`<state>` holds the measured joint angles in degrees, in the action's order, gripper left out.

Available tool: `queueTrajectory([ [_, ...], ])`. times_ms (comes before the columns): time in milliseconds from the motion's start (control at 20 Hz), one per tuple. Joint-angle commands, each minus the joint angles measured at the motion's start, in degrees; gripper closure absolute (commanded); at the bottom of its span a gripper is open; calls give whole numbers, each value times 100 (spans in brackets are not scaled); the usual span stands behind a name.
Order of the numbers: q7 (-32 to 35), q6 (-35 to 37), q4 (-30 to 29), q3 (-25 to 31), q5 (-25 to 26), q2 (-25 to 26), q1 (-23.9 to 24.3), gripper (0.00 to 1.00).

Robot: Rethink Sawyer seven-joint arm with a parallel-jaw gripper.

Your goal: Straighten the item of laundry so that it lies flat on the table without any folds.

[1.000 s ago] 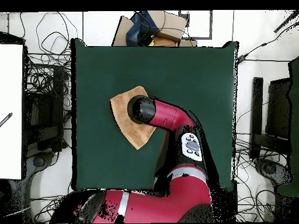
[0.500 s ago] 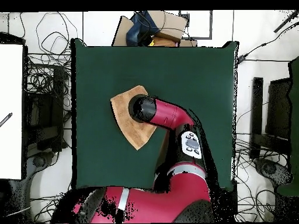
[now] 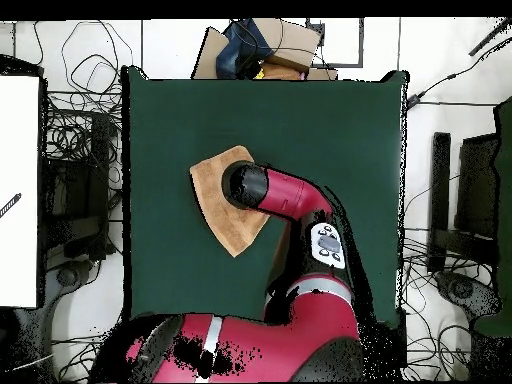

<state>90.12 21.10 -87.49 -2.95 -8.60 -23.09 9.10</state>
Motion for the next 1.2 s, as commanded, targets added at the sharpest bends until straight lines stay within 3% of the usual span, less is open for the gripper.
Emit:
queueTrajectory([
  [50,1011,-174,-20,91,39,167,-55,100],
  [1200,1247,27,-659,193,-218,-404,-108,100],
])
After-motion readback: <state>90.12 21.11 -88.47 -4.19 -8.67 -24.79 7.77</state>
